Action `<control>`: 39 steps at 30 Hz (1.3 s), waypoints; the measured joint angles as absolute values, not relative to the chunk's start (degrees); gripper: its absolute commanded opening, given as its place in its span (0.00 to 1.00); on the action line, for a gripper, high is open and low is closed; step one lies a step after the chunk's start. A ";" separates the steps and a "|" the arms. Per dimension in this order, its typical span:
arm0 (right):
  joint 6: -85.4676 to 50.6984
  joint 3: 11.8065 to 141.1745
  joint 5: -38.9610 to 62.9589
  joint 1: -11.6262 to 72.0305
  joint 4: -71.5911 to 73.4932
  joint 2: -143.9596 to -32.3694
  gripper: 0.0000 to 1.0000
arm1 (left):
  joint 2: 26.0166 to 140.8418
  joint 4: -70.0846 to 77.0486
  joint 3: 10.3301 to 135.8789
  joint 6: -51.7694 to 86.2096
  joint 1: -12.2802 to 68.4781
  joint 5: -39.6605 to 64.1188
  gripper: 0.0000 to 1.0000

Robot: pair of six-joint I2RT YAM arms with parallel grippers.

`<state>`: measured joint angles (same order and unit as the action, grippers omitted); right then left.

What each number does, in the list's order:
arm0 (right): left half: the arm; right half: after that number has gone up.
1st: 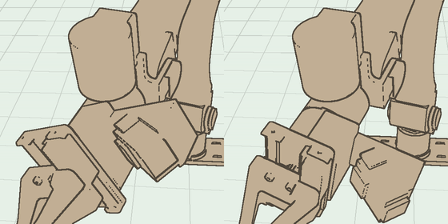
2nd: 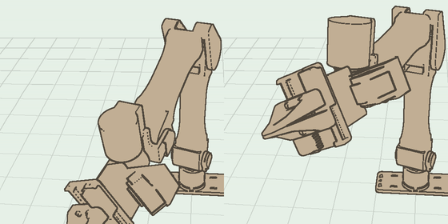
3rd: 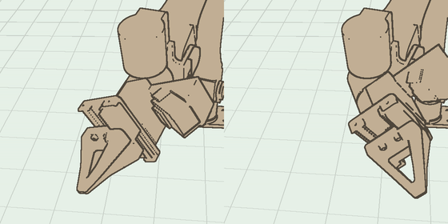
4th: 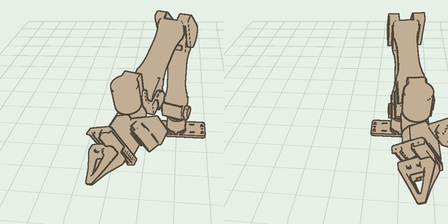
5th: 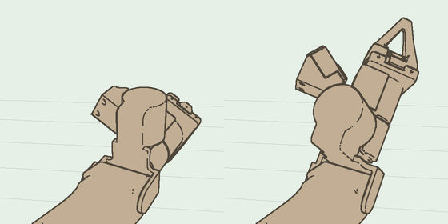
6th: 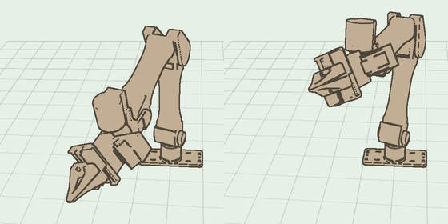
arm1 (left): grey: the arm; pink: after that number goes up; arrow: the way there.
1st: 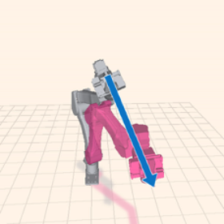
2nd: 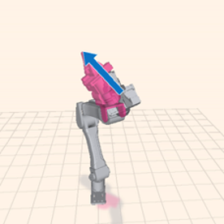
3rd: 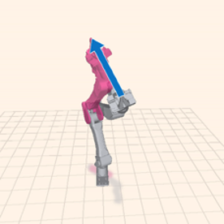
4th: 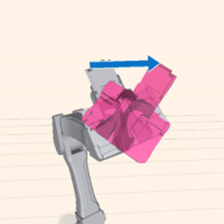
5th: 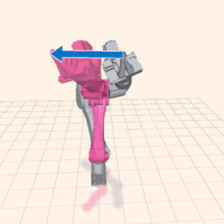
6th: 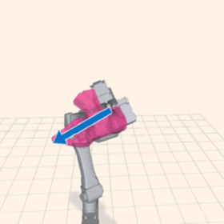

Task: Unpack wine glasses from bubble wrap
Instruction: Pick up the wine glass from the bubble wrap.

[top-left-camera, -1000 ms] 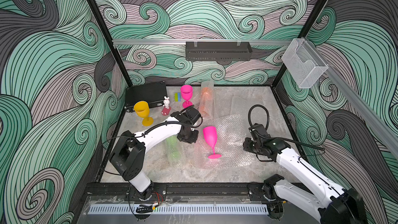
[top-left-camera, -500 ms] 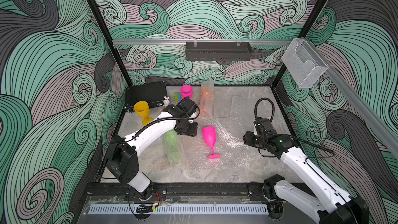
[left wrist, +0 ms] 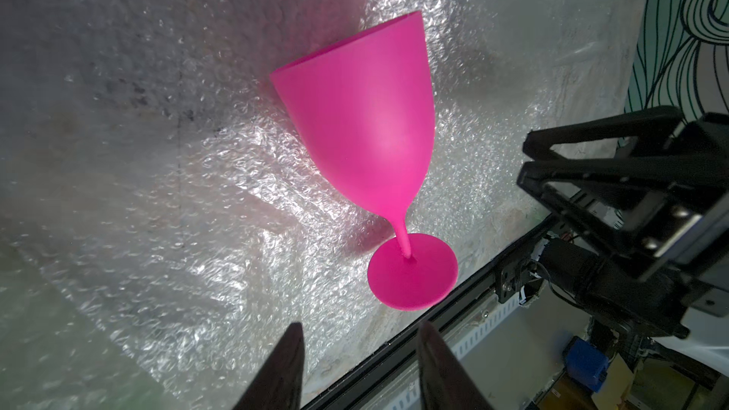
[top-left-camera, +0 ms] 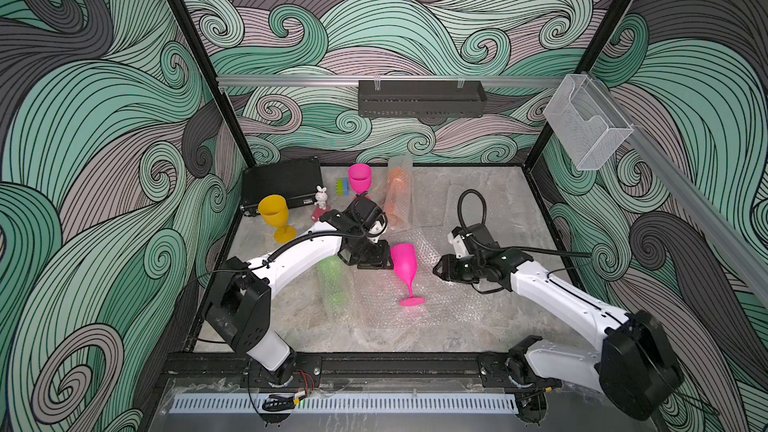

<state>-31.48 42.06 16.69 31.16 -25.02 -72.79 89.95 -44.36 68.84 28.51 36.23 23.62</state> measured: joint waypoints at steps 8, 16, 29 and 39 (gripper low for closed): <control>-30.96 45.87 19.49 37.39 -19.79 -82.76 0.52 | 89.14 -41.10 64.82 30.52 32.71 25.69 0.47; -28.80 47.94 21.06 39.68 -18.61 -89.49 0.49 | 86.85 -39.35 62.63 31.90 29.80 26.98 0.47; -25.34 49.41 22.57 40.53 -17.72 -93.89 0.27 | 85.86 -37.34 61.34 33.47 27.27 29.04 0.47; -24.12 49.23 23.83 40.56 -16.75 -93.71 0.19 | 84.34 -37.19 60.75 33.93 25.74 29.87 0.47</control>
